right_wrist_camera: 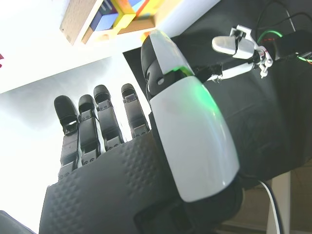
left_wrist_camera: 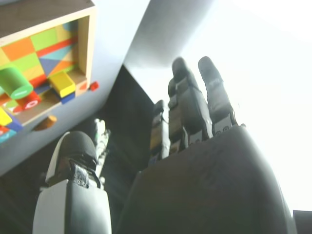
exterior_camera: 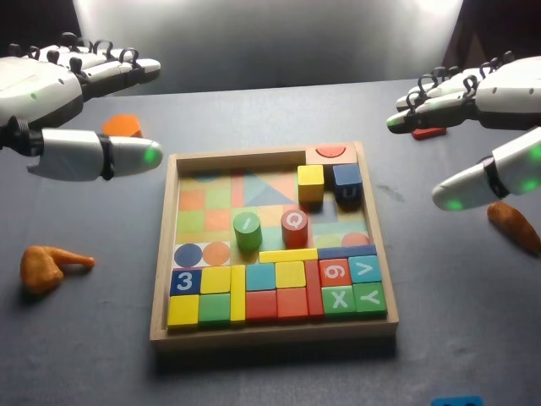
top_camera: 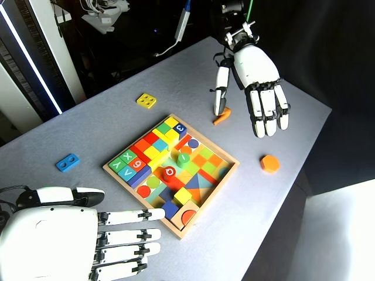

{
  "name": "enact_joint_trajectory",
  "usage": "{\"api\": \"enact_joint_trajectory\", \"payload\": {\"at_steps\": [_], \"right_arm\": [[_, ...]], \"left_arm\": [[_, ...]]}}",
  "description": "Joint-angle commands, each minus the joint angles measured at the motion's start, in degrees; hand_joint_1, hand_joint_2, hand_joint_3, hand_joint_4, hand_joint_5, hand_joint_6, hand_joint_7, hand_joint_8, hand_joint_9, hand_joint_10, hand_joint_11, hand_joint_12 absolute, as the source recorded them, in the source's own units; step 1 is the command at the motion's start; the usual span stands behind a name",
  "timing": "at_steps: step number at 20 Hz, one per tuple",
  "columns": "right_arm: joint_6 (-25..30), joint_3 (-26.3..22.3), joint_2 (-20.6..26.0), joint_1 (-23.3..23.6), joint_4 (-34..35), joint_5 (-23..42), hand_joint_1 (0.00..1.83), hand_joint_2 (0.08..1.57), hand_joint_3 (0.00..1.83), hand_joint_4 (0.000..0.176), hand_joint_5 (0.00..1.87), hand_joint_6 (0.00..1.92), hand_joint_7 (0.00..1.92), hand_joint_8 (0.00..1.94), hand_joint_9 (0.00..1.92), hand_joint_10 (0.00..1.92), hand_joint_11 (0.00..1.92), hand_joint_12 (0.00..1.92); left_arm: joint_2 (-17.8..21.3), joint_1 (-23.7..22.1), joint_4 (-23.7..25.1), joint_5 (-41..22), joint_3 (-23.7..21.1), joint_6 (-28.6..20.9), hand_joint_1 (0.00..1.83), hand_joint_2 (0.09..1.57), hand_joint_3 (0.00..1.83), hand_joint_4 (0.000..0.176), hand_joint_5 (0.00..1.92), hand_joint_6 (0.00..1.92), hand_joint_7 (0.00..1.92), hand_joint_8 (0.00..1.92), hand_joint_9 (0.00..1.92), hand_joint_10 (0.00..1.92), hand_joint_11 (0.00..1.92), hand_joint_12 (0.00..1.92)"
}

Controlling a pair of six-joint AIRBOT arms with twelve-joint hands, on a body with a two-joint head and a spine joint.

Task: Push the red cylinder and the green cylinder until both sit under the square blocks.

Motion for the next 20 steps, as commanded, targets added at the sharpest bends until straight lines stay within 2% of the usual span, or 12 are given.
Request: {"api": "enact_joint_trajectory", "payload": {"at_steps": [1, 3, 5, 7, 8, 11, 12, 13, 14, 15, 17, 20], "right_arm": [[0.33, 0.24, 0.22, 0.62, 2.40, 1.84, 0.21, 0.99, 0.04, 0.018, 0.21, 0.00, 0.03, 0.00, 0.00, 0.00, 0.00, 0.55], [0.33, 0.28, -0.02, 0.63, 2.00, 1.93, 0.21, 1.00, 0.01, 0.028, 0.22, 0.00, 0.02, 0.00, 0.00, 0.00, 0.00, 0.72], [0.37, 0.31, -0.20, 0.79, 1.87, 2.40, 0.21, 1.00, 0.01, 0.012, 0.24, 0.00, 0.04, 0.00, 0.00, 0.00, 0.00, 0.71], [0.44, 0.31, -0.44, 1.06, 1.85, 3.03, 0.22, 1.01, 0.00, 0.012, 0.25, 0.00, 0.05, 0.00, 0.00, 0.00, 0.00, 0.49], [0.52, 0.30, -0.62, 1.21, 1.85, 3.35, 0.21, 1.01, 0.00, 0.031, 0.25, 0.00, 0.05, 0.00, 0.00, 0.00, 0.00, 0.43], [0.51, 0.31, -1.44, 1.49, 1.85, 4.33, 0.17, 1.00, 0.00, 0.045, 0.26, 0.00, 0.03, 0.00, 0.00, 0.00, 0.00, 0.47], [0.49, 0.31, -1.84, 1.61, 1.73, 4.71, 0.17, 1.01, 0.00, 0.030, 0.26, 0.00, 0.05, 0.00, 0.00, 0.00, 0.00, 0.49], [0.52, 0.33, -2.26, 1.82, 1.29, 4.98, 0.17, 1.00, 0.00, 0.030, 0.26, 0.00, 0.04, 0.00, 0.00, 0.00, 0.00, 0.50], [0.68, 0.36, -2.58, 1.99, 0.78, 5.10, 0.17, 1.00, 0.00, 0.046, 0.26, 0.00, 0.03, 0.00, 0.00, 0.00, 0.00, 0.50], [1.31, 0.47, -3.03, 2.25, -0.32, 5.21, 0.18, 1.00, 0.00, 0.044, 0.29, 0.01, 0.03, 0.00, 0.00, 0.00, 0.00, 0.50], [2.53, 0.72, -3.74, 2.60, -1.93, 5.49, 0.21, 1.01, 0.00, 0.052, 0.32, 0.01, 0.03, 0.00, 0.00, 0.00, 0.00, 0.48], [3.03, 1.30, -5.19, 2.72, -2.96, 5.85, 0.22, 1.02, 0.00, 0.102, 0.36, 0.00, 0.04, 0.00, 0.00, 0.00, 0.00, 0.35]], "left_arm": [[-0.17, -0.75, -0.80, -6.18, 0.48, -0.04, 0.00, 1.04, 0.00, 0.131, 0.05, 0.00, 0.00, 0.00, 0.00, 0.00, 0.00, 0.14], [-0.44, -0.75, -0.80, -5.91, 0.80, -0.04, 0.00, 1.04, 0.00, 0.139, 0.05, 0.00, 0.00, 0.00, 0.00, 0.00, 0.00, 0.18], [-0.68, -0.80, -0.81, -5.84, 1.05, -0.04, 0.00, 1.04, 0.00, 0.146, 0.05, 0.00, 0.00, 0.00, 0.00, 0.00, 0.00, 0.17], [-0.78, -0.81, -0.81, -5.75, 1.12, -0.04, 0.00, 1.06, 0.00, 0.148, 0.05, 0.00, 0.00, 0.00, 0.00, 0.00, 0.00, 0.14], [-0.82, -0.81, -0.81, -5.65, 1.15, -0.04, 0.00, 1.07, 0.01, 0.141, 0.05, 0.00, 0.00, 0.00, 0.00, 0.00, 0.00, 0.13], [-0.93, -0.81, -0.98, -5.47, 1.33, -0.04, 0.00, 1.06, 0.00, 0.155, 0.05, 0.00, 0.00, 0.00, 0.00, 0.00, 0.00, 0.13], [-0.94, -0.81, -1.06, -5.46, 1.40, -0.04, 0.00, 1.06, 0.00, 0.164, 0.05, 0.00, 0.00, 0.00, 0.00, 0.00, 0.00, 0.13], [-0.94, -0.86, -1.21, -5.46, 1.48, -0.04, 0.00, 1.07, 0.01, 0.158, 0.05, 0.00, 0.00, 0.00, 0.00, 0.00, 0.00, 0.13], [-0.95, -0.88, -1.35, -5.47, 1.56, -0.04, 0.00, 1.07, 0.00, 0.172, 0.05, 0.00, 0.00, 0.00, 0.00, 0.00, 0.00, 0.20], [-1.01, -0.94, -1.55, -5.48, 1.73, -0.04, 0.00, 1.07, 0.00, 0.175, 0.05, 0.00, 0.00, 0.00, 0.00, 0.00, 0.00, 0.21], [-1.10, -1.13, -1.86, -5.58, 2.00, -0.03, 0.00, 1.08, 0.00, 0.153, 0.05, 0.00, 0.00, 0.00, 0.00, 0.00, 0.00, 0.18], [-1.19, -1.53, -2.15, -5.66, 2.40, -0.03, 0.00, 1.07, 0.00, 0.153, 0.06, 0.00, 0.01, 0.00, 0.00, 0.00, 0.00, 0.18]]}}
